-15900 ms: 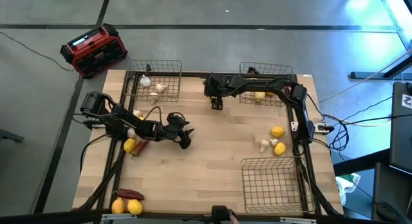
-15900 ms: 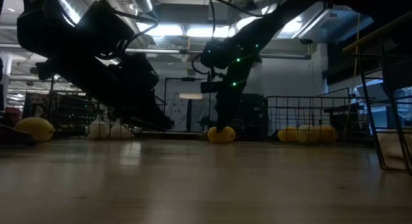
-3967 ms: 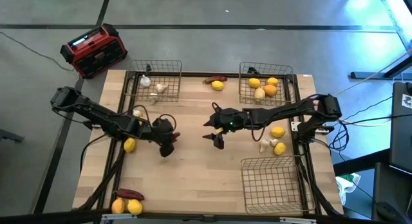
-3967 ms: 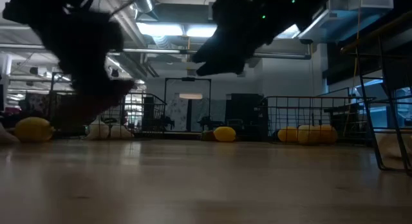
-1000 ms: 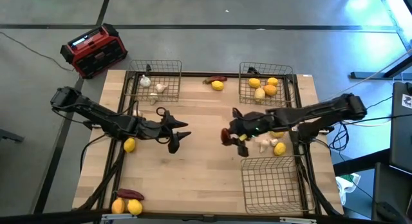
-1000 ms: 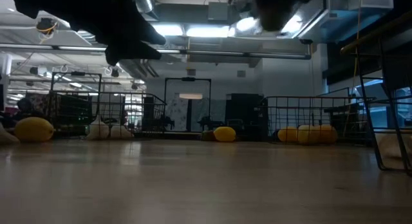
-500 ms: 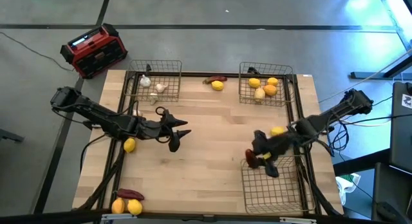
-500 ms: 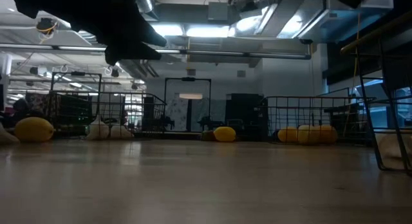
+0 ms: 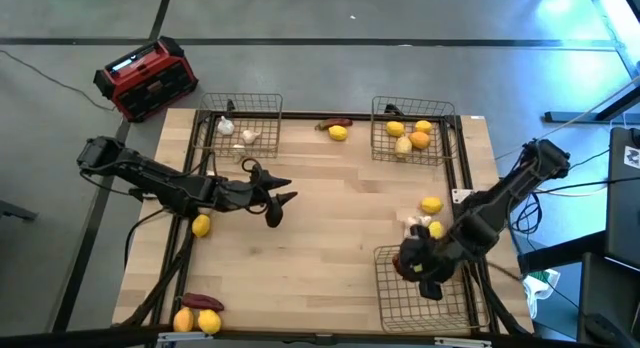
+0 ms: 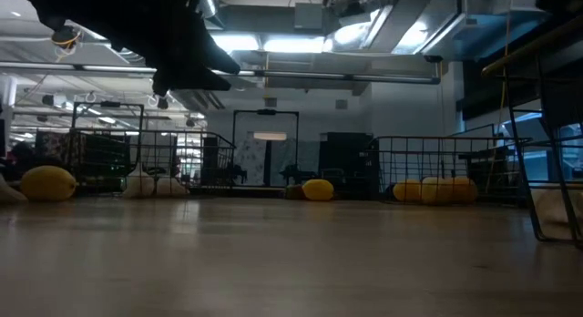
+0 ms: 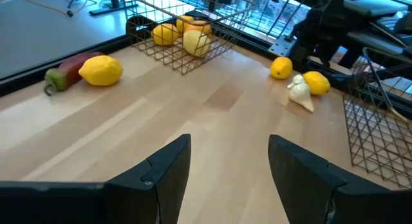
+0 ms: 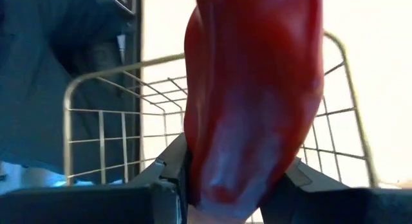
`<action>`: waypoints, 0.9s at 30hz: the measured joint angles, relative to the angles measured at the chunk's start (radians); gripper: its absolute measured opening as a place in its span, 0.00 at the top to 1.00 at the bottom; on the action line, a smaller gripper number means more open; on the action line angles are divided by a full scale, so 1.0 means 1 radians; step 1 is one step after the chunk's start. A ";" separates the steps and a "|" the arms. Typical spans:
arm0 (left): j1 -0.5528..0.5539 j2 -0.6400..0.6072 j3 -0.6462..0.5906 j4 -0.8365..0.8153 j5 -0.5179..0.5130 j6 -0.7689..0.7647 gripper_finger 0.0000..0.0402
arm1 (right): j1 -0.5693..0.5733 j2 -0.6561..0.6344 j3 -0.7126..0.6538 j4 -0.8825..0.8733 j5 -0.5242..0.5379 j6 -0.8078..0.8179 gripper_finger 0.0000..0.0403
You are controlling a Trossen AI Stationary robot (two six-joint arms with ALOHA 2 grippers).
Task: Sort produce into baskets
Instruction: Put the red chili pepper into the bottom wire basket
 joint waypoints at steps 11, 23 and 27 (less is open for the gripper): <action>0.000 0.000 0.000 0.000 0.000 0.050 0.49 | 0.048 0.182 0.000 -0.058 -0.078 0.093 0.70; 0.000 0.000 0.000 0.000 0.000 0.050 0.49 | 0.047 0.377 0.000 -0.143 -0.103 0.020 0.70; 0.000 0.000 0.000 -0.001 0.001 0.050 0.49 | 0.047 0.413 0.000 -0.128 -0.088 0.024 0.70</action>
